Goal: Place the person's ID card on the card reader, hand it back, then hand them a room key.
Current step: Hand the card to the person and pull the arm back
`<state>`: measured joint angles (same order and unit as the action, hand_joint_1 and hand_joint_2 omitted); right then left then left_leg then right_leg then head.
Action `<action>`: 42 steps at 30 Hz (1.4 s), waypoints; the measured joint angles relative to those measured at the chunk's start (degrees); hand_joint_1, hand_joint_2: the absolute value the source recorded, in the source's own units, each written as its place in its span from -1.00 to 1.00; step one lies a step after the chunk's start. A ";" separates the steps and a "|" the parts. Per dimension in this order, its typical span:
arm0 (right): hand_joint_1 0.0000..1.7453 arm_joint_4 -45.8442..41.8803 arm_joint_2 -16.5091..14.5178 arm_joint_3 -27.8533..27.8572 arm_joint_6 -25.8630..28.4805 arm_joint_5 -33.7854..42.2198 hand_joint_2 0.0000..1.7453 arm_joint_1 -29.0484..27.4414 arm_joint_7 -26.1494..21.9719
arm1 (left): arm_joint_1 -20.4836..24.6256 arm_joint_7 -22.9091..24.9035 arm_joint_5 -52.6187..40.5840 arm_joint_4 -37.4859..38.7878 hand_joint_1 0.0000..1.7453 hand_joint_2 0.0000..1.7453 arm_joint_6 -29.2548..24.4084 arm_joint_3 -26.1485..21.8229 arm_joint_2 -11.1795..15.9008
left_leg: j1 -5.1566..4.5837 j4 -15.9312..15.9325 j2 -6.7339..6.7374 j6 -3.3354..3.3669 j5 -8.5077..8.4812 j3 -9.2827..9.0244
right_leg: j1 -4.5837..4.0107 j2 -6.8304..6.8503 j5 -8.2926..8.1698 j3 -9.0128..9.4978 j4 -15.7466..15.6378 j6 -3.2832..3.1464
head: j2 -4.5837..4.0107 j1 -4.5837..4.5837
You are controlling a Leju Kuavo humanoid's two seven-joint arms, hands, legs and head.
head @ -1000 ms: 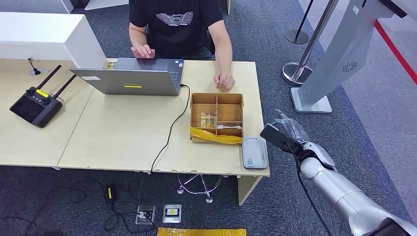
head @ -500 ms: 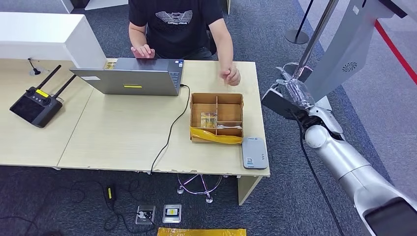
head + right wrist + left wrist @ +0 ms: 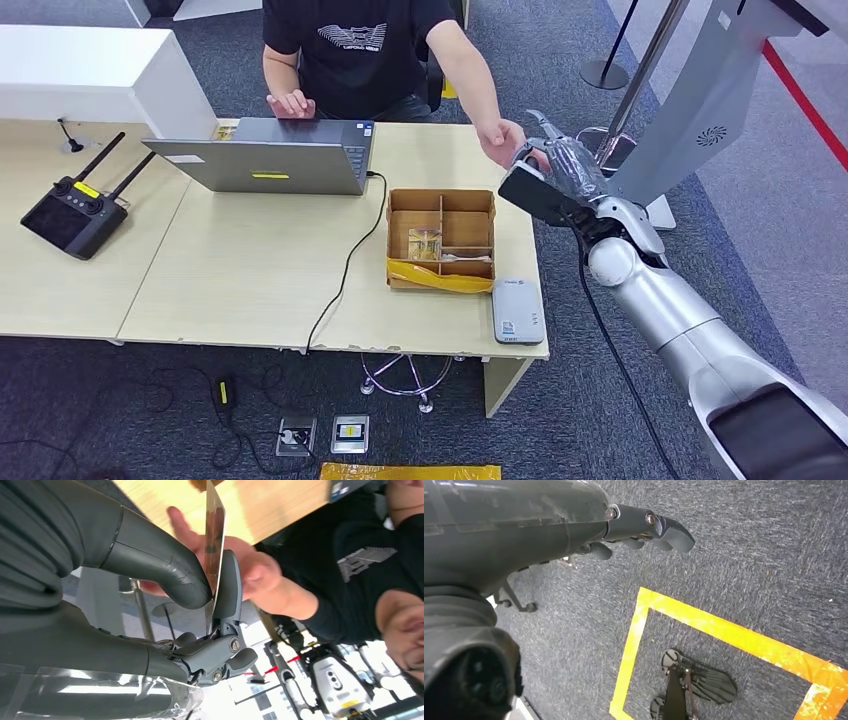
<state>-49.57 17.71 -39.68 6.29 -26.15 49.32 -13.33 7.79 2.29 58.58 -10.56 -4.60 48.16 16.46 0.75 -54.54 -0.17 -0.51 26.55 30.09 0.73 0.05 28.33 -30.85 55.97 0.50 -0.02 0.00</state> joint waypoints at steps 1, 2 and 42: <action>1.00 0.14 -0.59 0.00 0.19 -0.11 1.00 0.10 -0.03 | 0.02 0.00 -0.10 0.00 -1.00 -1.00 0.01 0.12 0.00 | 0.01 0.00 -0.01 -0.01 -0.01 0.00 | -0.01 0.01 0.00 0.00 0.00 0.00 | 0.00 0.01; 1.00 0.29 -1.13 0.00 0.35 -0.24 1.00 0.14 -0.06 | 0.02 0.00 -0.20 0.00 -1.00 -1.00 0.01 0.25 0.00 | 0.01 0.00 -0.01 -0.02 -0.01 0.01 | -0.01 0.02 0.00 0.00 0.01 0.00 | 0.00 0.01; -1.00 13.29 -8.81 0.17 2.56 -5.64 -1.00 2.87 -5.22 | 0.00 -1.22 0.27 0.00 -1.00 -1.00 0.27 2.51 -0.15 | 0.02 -0.01 -0.01 -0.04 -0.02 0.05 | -0.01 -0.01 0.01 -0.05 0.02 -0.01 | 0.00 0.02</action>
<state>-36.27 8.90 -39.51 8.85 -31.79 52.19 -18.55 7.79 1.07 58.85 -10.56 -4.33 50.67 16.31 0.77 -54.55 -0.18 -0.55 26.53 30.14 0.72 0.04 28.34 -30.90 56.00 0.49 -0.02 0.02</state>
